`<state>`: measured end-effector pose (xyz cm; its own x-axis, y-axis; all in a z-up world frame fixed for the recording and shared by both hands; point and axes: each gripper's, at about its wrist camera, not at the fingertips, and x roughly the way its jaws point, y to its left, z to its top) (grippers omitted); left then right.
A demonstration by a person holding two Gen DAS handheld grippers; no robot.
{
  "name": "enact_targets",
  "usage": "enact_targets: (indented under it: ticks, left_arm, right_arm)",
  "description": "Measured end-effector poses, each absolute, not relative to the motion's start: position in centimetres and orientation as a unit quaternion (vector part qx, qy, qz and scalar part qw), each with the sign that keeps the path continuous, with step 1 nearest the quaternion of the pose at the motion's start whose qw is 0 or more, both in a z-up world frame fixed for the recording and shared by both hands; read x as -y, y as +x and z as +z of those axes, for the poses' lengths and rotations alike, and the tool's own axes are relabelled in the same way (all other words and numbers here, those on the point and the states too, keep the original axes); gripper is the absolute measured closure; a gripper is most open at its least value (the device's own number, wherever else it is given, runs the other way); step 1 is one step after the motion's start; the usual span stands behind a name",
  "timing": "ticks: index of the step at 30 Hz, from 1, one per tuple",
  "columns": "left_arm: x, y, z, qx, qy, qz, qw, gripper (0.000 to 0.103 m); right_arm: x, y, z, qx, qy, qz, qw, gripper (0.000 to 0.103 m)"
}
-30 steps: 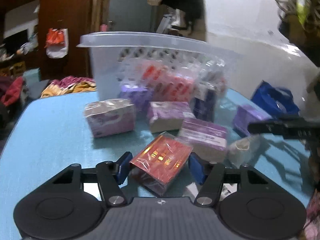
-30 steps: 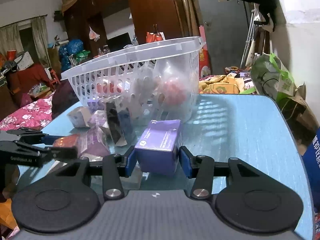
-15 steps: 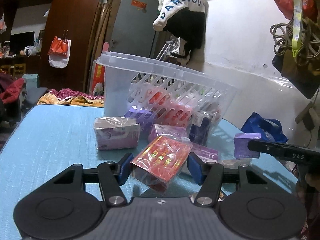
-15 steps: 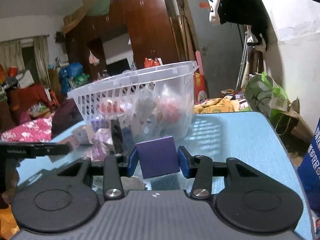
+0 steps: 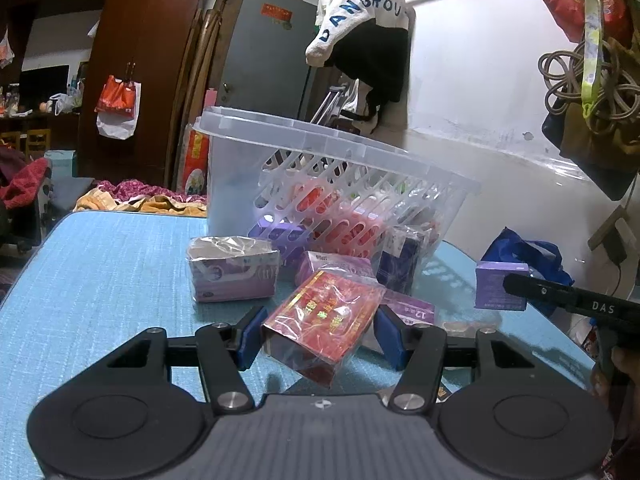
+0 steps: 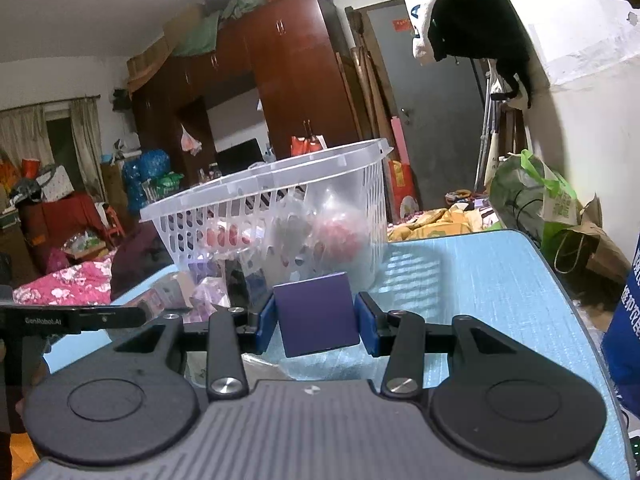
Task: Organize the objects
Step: 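Grasp the red box with the left tool while the right grasps the dark purple box, then lower both held boxes into the white basket and release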
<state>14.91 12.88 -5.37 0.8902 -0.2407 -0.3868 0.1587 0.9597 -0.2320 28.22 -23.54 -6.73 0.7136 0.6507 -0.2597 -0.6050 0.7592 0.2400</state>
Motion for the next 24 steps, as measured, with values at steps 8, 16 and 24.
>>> enact_targets:
  ticks: [8, 16, 24]
  left_arm:
    - [-12.7, 12.9, -4.8, -0.149, -0.083, -0.092, 0.981, 0.042]
    - [-13.0, 11.1, -0.9, -0.092, -0.097, -0.099, 0.986, 0.042]
    - [-11.3, 17.5, 7.8, -0.079, -0.095, -0.089, 0.988, 0.042]
  right_arm:
    - [24.5, 27.4, -6.7, -0.132, 0.091, 0.357, 0.920, 0.057]
    - [25.7, 25.3, -2.9, -0.048, 0.097, 0.363, 0.926, 0.057]
    - [19.5, 31.5, 5.6, -0.047, 0.022, 0.371, 0.927, 0.057]
